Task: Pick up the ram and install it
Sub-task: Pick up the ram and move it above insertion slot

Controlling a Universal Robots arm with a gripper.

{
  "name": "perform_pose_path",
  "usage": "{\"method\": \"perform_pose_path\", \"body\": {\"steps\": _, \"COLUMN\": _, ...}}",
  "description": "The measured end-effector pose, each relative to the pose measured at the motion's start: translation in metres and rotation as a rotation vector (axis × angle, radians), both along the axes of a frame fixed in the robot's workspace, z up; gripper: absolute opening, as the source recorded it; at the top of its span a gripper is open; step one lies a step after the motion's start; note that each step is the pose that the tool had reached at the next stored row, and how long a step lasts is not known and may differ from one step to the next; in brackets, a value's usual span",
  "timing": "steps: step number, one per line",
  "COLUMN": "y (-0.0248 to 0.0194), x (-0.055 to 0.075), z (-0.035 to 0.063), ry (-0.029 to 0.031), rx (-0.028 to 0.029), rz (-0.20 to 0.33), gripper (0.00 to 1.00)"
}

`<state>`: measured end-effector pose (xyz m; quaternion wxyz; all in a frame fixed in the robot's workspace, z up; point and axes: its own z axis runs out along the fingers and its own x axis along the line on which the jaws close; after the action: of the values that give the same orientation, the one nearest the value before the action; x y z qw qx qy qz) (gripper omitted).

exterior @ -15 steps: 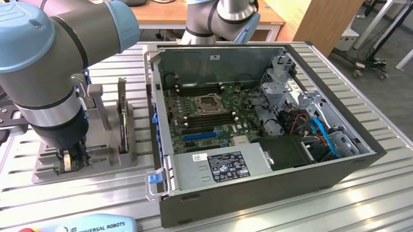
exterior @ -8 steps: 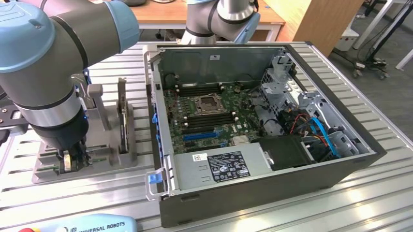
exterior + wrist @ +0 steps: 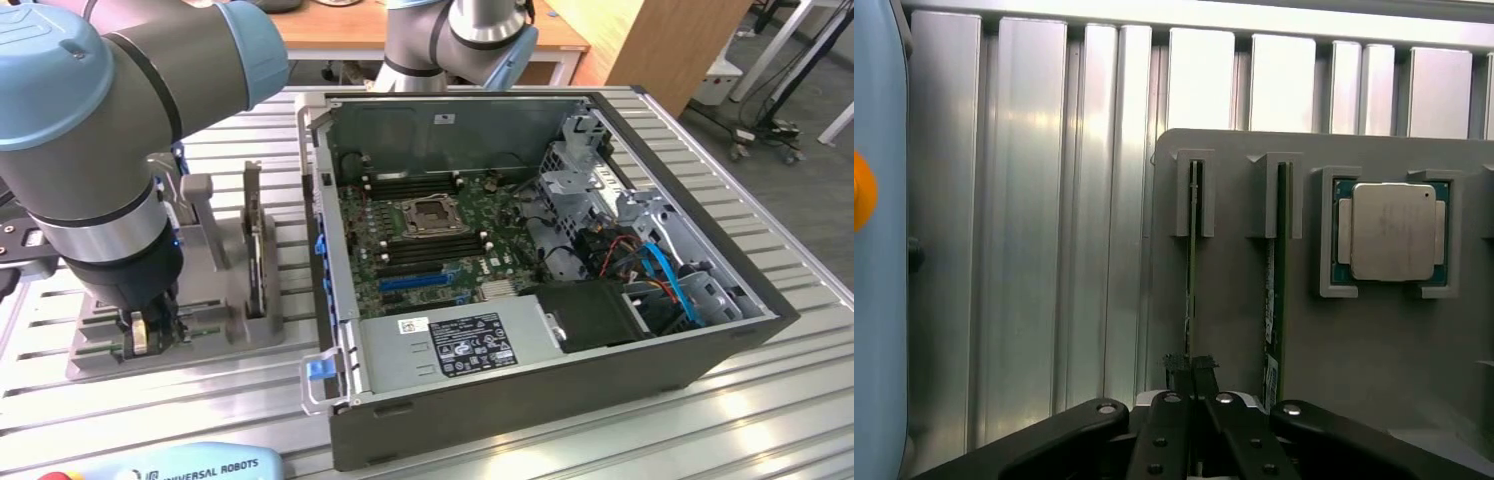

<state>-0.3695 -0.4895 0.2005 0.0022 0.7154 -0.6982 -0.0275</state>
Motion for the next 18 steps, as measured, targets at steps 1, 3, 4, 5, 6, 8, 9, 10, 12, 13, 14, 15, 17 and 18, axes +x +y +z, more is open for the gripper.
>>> {"method": "perform_pose_path", "body": {"steps": 1, "y": 0.0, "x": 0.0, "z": 0.0, "ry": 0.0, "rx": 0.0, "rz": 0.0, "gripper": 0.12}}
{"method": "perform_pose_path", "body": {"steps": 3, "y": 0.0, "x": 0.0, "z": 0.0, "ry": 0.0, "rx": 0.0, "rz": 0.0, "gripper": 0.12}}
{"method": "perform_pose_path", "body": {"steps": 4, "y": 0.0, "x": 0.0, "z": 0.0, "ry": 0.0, "rx": 0.0, "rz": 0.0, "gripper": 0.12}}
{"method": "perform_pose_path", "body": {"steps": 5, "y": 0.0, "x": 0.0, "z": 0.0, "ry": 0.0, "rx": 0.0, "rz": 0.0, "gripper": 0.12}}
{"method": "perform_pose_path", "body": {"steps": 6, "y": 0.0, "x": 0.0, "z": 0.0, "ry": 0.0, "rx": 0.0, "rz": 0.0, "gripper": 0.12}}
{"method": "perform_pose_path", "body": {"steps": 8, "y": 0.0, "x": 0.0, "z": 0.0, "ry": 0.0, "rx": 0.0, "rz": 0.0, "gripper": 0.12}}
{"method": "perform_pose_path", "body": {"steps": 9, "y": 0.0, "x": 0.0, "z": 0.0, "ry": 0.0, "rx": 0.0, "rz": 0.0, "gripper": 0.12}}
{"method": "perform_pose_path", "body": {"steps": 10, "y": 0.0, "x": 0.0, "z": 0.0, "ry": -0.0001, "rx": 0.0001, "rz": 0.0, "gripper": 0.12}}
{"method": "perform_pose_path", "body": {"steps": 12, "y": 0.0, "x": 0.0, "z": 0.0, "ry": -0.0002, "rx": 0.0005, "rz": 0.0, "gripper": 0.12}}
{"method": "perform_pose_path", "body": {"steps": 13, "y": 0.0, "x": 0.0, "z": 0.0, "ry": -0.0002, "rx": 0.0008, "rz": 0.0, "gripper": 0.12}}
{"method": "perform_pose_path", "body": {"steps": 14, "y": 0.0, "x": 0.0, "z": 0.0, "ry": -0.0001, "rx": 0.001, "rz": 0.0, "gripper": 0.12}}
{"method": "perform_pose_path", "body": {"steps": 15, "y": 0.0, "x": 0.0, "z": 0.0, "ry": -0.0002, "rx": 0.0015, "rz": 0.0, "gripper": 0.12}}
{"method": "perform_pose_path", "body": {"steps": 17, "y": 0.0, "x": 0.0, "z": 0.0, "ry": -0.0003, "rx": 0.0022, "rz": 0.0, "gripper": 0.12}}
{"method": "perform_pose_path", "body": {"steps": 18, "y": 0.0, "x": 0.0, "z": 0.0, "ry": -0.0003, "rx": 0.0024, "rz": 0.0, "gripper": 0.12}}
